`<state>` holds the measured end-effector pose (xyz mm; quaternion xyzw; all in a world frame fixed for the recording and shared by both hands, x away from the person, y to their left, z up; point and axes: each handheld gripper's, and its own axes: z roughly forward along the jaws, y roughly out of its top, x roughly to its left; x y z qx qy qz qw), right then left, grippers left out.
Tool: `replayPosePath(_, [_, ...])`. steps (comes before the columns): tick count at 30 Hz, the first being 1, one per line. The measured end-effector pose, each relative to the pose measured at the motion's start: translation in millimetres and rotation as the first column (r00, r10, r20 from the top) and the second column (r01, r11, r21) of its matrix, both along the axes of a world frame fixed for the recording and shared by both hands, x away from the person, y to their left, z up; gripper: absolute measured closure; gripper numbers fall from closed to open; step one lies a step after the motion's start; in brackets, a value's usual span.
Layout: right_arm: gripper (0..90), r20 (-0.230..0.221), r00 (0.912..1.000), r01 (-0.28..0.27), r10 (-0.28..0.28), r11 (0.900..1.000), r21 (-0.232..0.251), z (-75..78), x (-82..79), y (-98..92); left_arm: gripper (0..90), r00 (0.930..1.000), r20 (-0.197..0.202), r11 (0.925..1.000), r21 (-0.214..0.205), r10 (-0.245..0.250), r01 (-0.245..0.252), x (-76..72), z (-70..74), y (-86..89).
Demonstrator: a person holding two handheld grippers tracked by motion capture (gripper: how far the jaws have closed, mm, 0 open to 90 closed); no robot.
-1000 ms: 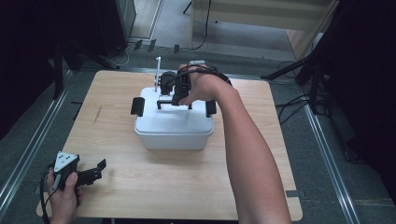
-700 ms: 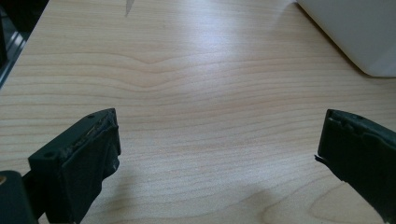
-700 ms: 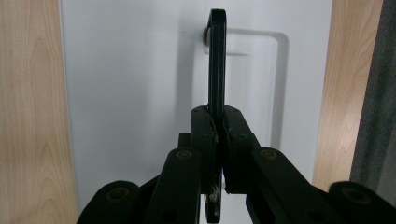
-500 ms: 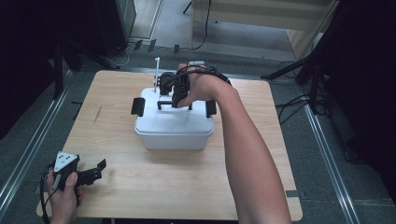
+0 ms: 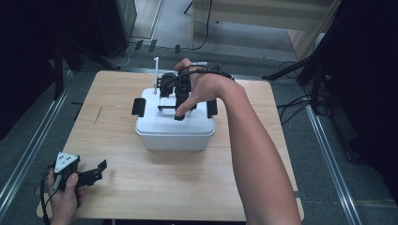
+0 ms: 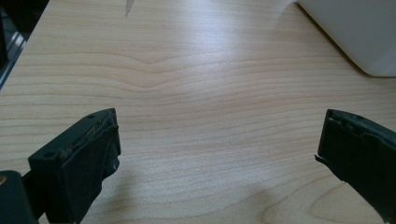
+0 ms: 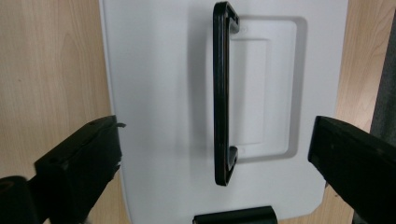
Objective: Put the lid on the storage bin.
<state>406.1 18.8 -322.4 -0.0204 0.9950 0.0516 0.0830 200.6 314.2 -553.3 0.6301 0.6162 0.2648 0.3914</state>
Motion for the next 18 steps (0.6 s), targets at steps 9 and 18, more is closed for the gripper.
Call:
replayPosePath(9, [0.0, -0.009, 0.9999, 0.012, -0.012, 0.9999, -0.001, 9.4, -3.8, -18.8, 0.0, 1.0000, -0.006, 1.0000, 0.005, -0.004, 0.004, -0.1, 0.4, -0.1])
replayPosePath(18, [0.0, -0.003, 0.9985, 0.055, -0.055, 0.9985, -0.001, 11.2, -5.2, -53.9, 0.0, 1.0000, -0.006, 0.9999, 0.010, -0.002, 0.002, -0.2, 0.4, -0.4])
